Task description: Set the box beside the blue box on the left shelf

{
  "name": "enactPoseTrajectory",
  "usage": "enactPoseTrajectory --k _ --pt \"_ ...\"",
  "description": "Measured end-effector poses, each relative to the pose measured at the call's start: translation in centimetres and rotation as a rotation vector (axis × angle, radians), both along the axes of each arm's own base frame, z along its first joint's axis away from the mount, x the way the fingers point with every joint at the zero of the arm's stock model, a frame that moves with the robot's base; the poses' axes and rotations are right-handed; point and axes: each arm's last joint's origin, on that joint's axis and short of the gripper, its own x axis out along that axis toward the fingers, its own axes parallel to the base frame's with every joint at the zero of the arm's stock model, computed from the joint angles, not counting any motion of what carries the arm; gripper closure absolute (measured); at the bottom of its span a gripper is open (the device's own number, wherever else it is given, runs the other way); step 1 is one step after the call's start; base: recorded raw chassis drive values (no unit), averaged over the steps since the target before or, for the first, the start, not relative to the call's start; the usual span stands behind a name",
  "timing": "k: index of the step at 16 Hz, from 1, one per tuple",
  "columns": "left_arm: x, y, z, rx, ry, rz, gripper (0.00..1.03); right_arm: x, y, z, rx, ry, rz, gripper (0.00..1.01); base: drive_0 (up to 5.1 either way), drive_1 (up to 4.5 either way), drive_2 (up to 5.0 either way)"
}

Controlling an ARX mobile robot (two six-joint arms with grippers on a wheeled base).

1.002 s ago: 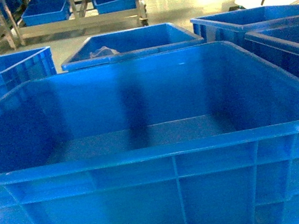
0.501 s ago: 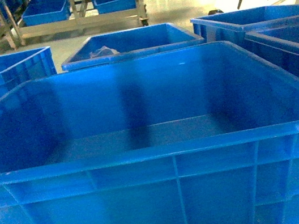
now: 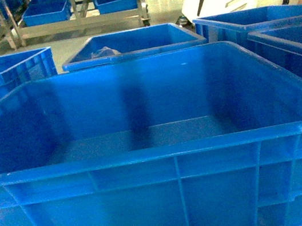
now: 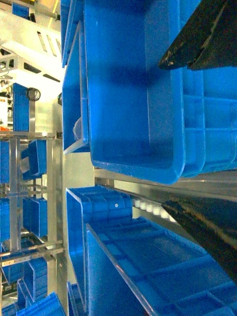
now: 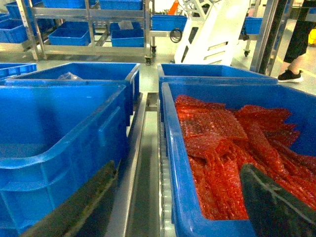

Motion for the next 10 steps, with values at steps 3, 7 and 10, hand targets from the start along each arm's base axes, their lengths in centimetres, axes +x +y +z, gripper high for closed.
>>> enactPoseTrajectory --k 3,7,10 --pt "0.00 0.00 0.00 0.000 0.000 0.000 0.18 0.00 0.00 0.00 0.000 0.000 0.000 0.18 0.0 0.00 0.0" --pt "0.00 0.00 0.00 0.001 0.000 0.000 0.03 0.00 0.00 0.00 0.001 0.000 0.000 0.02 0.0 0.00 0.0" --pt "0.00 0.00 0.00 0.000 0.000 0.000 0.05 0.00 0.00 0.00 0.000 0.000 0.000 0.04 0.0 0.00 0.0"
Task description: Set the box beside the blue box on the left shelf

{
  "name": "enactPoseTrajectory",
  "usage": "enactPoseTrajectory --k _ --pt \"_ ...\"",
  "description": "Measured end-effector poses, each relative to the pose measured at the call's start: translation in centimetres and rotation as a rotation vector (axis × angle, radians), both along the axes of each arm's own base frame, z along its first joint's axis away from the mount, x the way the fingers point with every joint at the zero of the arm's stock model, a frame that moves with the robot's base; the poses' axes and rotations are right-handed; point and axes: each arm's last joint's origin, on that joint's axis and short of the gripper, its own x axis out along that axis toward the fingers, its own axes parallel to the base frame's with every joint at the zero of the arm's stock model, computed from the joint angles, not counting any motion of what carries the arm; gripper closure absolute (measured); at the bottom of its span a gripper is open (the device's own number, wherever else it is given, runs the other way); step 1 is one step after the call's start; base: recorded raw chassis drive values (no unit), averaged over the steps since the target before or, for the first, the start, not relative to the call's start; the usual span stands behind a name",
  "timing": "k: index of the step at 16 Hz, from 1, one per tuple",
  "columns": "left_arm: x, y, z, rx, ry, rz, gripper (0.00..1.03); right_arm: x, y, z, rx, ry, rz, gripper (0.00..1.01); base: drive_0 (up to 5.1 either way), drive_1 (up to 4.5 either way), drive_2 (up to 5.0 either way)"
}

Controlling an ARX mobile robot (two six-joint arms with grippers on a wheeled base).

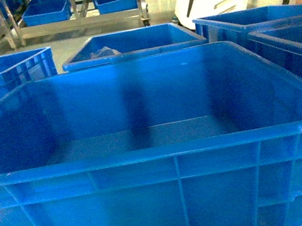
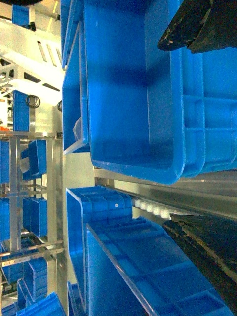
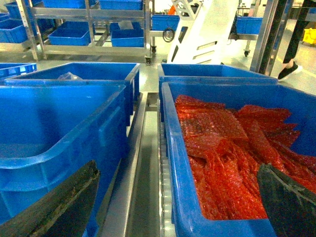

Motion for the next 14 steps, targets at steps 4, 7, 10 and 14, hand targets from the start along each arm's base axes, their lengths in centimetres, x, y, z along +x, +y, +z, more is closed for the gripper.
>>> enactPoseTrajectory --k 4,7,10,14 --pt "0.00 0.00 0.00 0.000 0.000 0.000 0.05 0.00 0.00 0.00 0.000 0.000 0.000 0.03 0.0 0.00 0.0" --pt "0.00 0.00 0.00 0.000 0.000 0.000 0.05 0.00 0.00 0.00 0.000 0.000 0.000 0.03 0.0 0.00 0.0" --pt "0.00 0.00 0.00 0.000 0.000 0.000 0.05 0.00 0.00 0.00 0.000 0.000 0.000 0.03 0.0 0.00 0.0" --pt "0.00 0.00 0.00 0.000 0.000 0.000 0.05 0.00 0.00 0.00 0.000 0.000 0.000 0.03 0.0 0.00 0.0"
